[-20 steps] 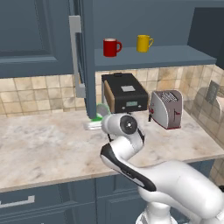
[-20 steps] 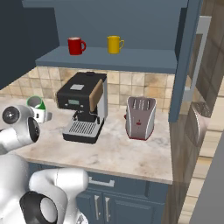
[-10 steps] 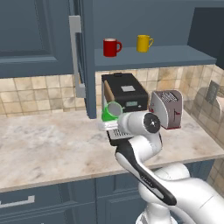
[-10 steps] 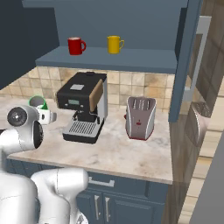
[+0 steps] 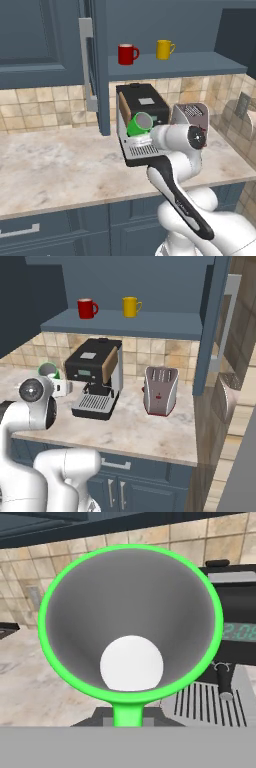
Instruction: Pick the mug on the counter and place it in the cabinet with the handle facing the right, like the mugs already inside.
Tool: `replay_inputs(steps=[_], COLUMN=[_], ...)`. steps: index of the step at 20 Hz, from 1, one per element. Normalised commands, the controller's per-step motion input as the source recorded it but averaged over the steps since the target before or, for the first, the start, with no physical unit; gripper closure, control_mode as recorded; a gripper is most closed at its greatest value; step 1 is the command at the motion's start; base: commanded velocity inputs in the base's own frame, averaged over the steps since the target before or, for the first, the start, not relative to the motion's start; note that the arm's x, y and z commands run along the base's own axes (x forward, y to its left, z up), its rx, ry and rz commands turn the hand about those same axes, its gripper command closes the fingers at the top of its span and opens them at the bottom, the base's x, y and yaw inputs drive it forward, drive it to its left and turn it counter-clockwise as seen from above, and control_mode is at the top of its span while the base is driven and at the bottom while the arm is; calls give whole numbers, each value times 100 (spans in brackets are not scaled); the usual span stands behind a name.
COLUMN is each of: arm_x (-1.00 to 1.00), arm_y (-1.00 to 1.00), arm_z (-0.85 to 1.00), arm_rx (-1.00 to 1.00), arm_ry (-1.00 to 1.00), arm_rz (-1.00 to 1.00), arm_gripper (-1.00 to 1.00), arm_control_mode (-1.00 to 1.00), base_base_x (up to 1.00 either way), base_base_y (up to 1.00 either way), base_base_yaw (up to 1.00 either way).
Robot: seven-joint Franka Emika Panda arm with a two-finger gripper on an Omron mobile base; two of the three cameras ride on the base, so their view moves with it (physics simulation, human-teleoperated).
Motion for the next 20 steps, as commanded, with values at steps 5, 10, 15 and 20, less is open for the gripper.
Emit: replay_inputs(steps=[5,10,15,20], arm_x=[0,0,0,0], arm_y=[-10,-9,-16,-23], arm_z=[29,30,55,55], arm_rx=[-3,0,1,2], arm_ry=[8,11,2,0], arm_rz=[0,0,0,0], arm_gripper=[100,100,100,100], arm_control_mode=[-100,-100,-100,-100], base_base_x=[0,0,0,0], base_base_y=[0,0,0,0], base_base_yaw=[0,0,0,0])
